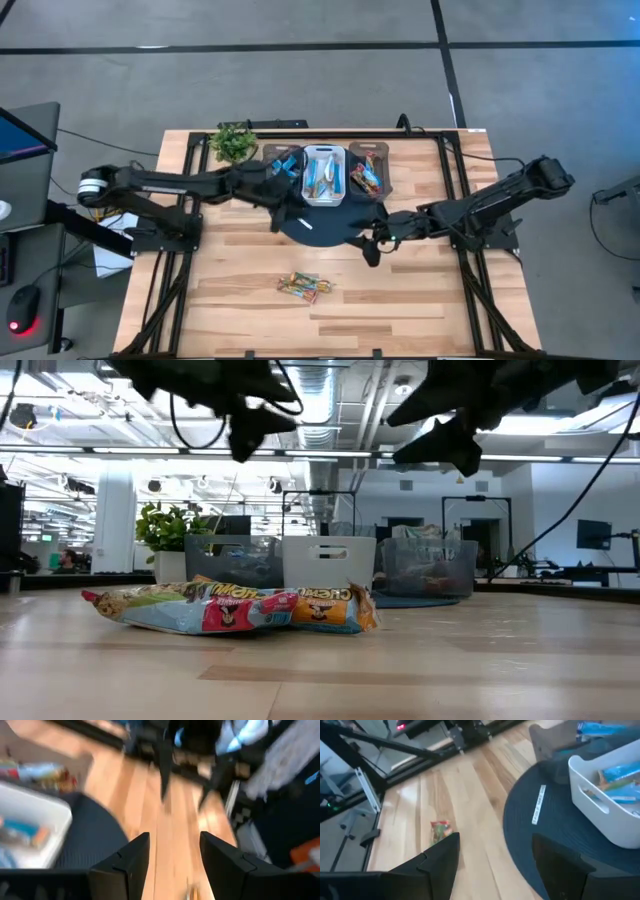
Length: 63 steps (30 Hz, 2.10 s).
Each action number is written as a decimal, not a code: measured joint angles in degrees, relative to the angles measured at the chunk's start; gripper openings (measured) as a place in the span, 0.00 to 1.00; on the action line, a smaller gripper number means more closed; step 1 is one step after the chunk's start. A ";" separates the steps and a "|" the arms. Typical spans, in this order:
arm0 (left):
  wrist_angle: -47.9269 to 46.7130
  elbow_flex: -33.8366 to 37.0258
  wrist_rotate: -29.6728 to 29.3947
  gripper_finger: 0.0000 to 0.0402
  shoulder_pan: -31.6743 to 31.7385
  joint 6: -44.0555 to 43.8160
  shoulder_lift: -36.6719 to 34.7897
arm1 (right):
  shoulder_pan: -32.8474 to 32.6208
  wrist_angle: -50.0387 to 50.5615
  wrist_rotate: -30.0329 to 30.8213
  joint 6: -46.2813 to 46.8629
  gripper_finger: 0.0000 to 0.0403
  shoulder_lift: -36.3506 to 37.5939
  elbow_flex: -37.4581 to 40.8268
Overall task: Pick and place Granola Bars by type
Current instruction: Put the orange granola bar into the white bin
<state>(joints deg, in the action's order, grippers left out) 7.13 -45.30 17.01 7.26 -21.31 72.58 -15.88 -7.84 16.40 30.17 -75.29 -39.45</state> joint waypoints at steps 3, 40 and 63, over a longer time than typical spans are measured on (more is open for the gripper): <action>-10.93 -0.02 -2.99 0.42 -3.40 1.36 -3.85 | 0.36 -0.37 0.01 0.73 0.59 -0.13 -0.01; -37.60 0.62 -34.40 0.42 -30.15 -9.95 -5.82 | -3.32 -13.91 -11.69 3.56 0.59 -8.48 -0.01; -53.29 0.62 -31.29 0.42 -33.78 -1.57 -6.20 | -5.58 4.67 -8.71 3.81 0.59 -30.63 -23.28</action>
<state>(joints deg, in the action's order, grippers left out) -46.16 -44.69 -14.28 -26.52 -22.88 66.38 -21.46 -3.17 7.69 33.98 -105.92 -62.73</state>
